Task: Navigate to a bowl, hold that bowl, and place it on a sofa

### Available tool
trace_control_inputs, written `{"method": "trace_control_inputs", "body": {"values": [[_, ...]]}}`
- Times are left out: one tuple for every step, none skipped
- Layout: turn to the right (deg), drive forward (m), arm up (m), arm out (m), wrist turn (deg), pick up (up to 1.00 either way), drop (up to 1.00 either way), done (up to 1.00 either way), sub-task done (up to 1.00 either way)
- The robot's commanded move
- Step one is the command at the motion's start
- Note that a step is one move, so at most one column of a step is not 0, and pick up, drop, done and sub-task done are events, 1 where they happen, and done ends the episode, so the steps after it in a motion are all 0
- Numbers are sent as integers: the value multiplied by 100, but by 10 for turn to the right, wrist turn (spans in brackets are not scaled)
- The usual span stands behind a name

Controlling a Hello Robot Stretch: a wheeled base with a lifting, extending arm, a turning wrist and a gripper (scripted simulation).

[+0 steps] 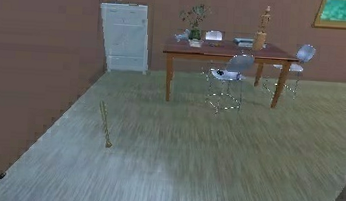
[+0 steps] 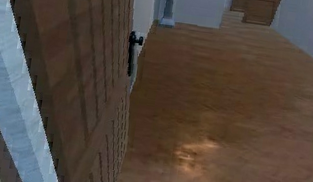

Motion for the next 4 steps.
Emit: {"method": "trace_control_inputs", "body": {"values": [[0,100,0,0,0,0,0,0,0],[0,100,0,0,0,0,0,0,0],[0,20,0,0,0,0,0,0,0],[-450,0,0,0,0,0,0,0,0]]}}
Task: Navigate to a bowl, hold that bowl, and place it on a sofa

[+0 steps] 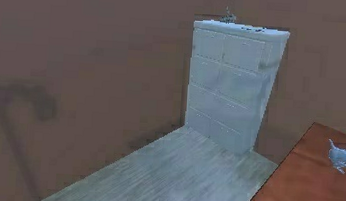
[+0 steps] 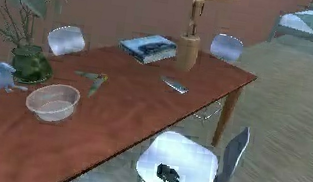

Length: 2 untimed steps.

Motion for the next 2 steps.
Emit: {"method": "trace_control_inputs", "body": {"values": [[-240,0,0,0,0,0,0,0,0],[0,0,50,0,0,0,0,0,0]]}}
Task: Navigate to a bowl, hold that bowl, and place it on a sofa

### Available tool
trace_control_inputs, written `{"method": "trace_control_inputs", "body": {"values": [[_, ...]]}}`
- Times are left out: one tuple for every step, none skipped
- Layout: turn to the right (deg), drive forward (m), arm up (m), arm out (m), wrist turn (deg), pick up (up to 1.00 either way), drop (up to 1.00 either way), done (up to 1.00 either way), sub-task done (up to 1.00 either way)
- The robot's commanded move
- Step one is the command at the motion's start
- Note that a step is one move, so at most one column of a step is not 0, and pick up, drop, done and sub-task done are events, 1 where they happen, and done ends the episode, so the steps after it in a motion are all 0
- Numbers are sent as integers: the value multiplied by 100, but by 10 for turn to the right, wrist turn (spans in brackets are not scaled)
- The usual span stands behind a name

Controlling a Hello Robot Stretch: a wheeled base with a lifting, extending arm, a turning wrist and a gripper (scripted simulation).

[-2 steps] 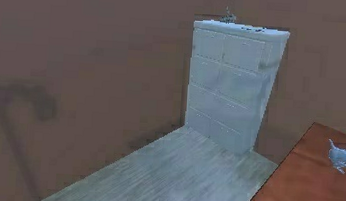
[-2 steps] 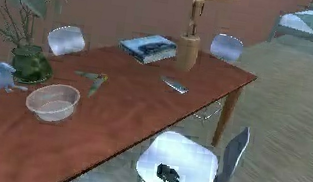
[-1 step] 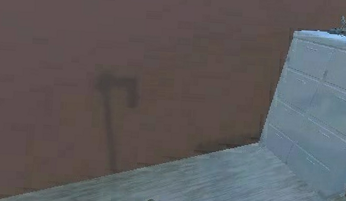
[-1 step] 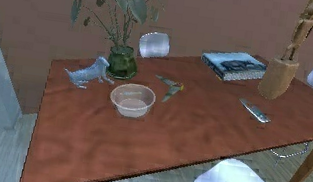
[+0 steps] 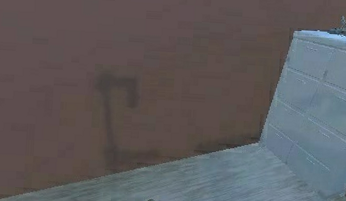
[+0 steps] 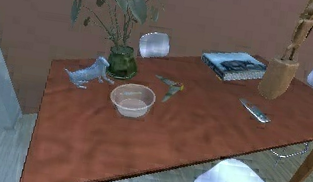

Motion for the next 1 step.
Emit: {"method": "trace_control_inputs", "body": {"values": [[0,0,38,0,0,0,0,0,0]]}}
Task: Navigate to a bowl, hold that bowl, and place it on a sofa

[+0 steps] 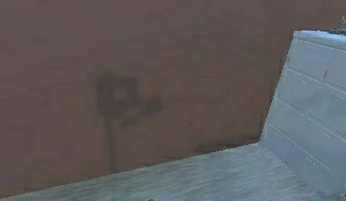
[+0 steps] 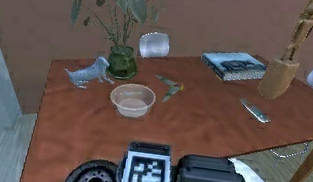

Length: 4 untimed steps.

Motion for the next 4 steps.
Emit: {"method": "trace_control_inputs", "body": {"values": [[0,0,0,44,0,0,0,0,0],[0,0,0,0,450,0,0,0,0],[0,0,0,0,450,0,0,0,0],[0,0,0,0,450,0,0,0,0]]}}
